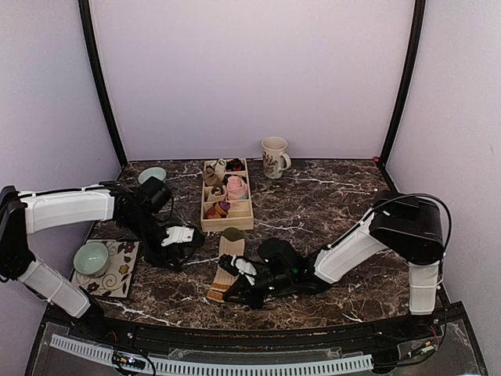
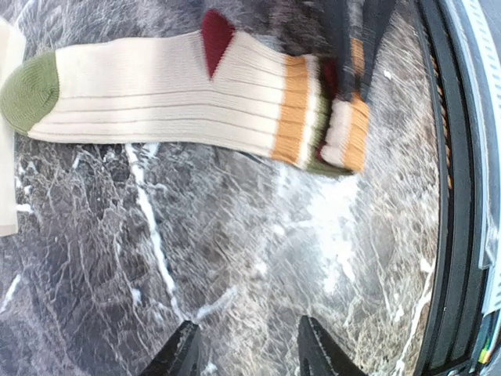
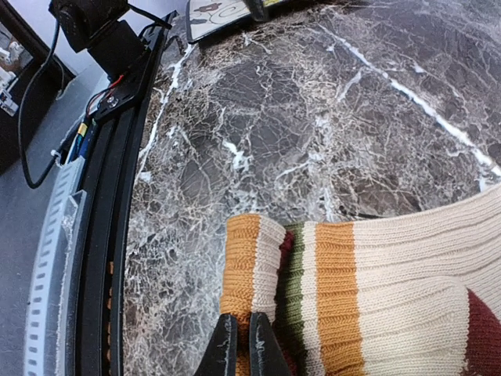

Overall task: Roll the socks
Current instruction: Pick up the sock from the center of the board.

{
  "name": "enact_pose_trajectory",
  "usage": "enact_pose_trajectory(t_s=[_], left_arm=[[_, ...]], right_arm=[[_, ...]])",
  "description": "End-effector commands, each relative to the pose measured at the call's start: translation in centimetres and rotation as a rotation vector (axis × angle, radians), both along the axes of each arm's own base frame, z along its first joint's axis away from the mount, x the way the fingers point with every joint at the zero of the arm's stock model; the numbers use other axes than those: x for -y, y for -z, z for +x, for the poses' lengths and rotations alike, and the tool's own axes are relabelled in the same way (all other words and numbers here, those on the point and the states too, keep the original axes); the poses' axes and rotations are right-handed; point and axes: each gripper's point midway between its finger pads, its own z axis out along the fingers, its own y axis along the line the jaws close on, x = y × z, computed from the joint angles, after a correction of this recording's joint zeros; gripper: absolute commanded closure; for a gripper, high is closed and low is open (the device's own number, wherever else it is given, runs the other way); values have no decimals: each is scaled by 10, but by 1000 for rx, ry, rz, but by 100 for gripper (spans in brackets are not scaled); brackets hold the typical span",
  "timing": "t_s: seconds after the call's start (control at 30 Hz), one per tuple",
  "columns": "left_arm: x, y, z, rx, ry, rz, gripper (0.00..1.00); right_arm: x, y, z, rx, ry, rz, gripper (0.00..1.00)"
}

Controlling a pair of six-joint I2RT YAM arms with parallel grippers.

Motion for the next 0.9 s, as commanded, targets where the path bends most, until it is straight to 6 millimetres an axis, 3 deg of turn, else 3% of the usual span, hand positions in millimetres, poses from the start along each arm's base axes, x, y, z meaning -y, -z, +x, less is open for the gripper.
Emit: enact_pose_trajectory(t_s=[0.0,0.1,0.23,0.37,0.53,0.63,0.87], left_arm=[[5,-20,-11,188,135,-101,53],[21,-7,-43,226,298,-67,52],[45,9,-58,248,388,-32,56],[62,22,-58,307,444,16,67],[73,39,-48,295,405,123,74],[83,40,-42,336,389,118,75],[91,37,-55,364,422,93,72]], right_arm=[[69,91,-31,-329,40,-383,100],[69,96,-23,-387,75,-407,100],[72,101,-12,-477,136,-431,100],[79,109,-8,-587,195,-453,100],[86,115,-5,-641,243,-469,100],[88,119,-7,-661,253,-483,100],[93,125,-8,-664,268,-505,100]])
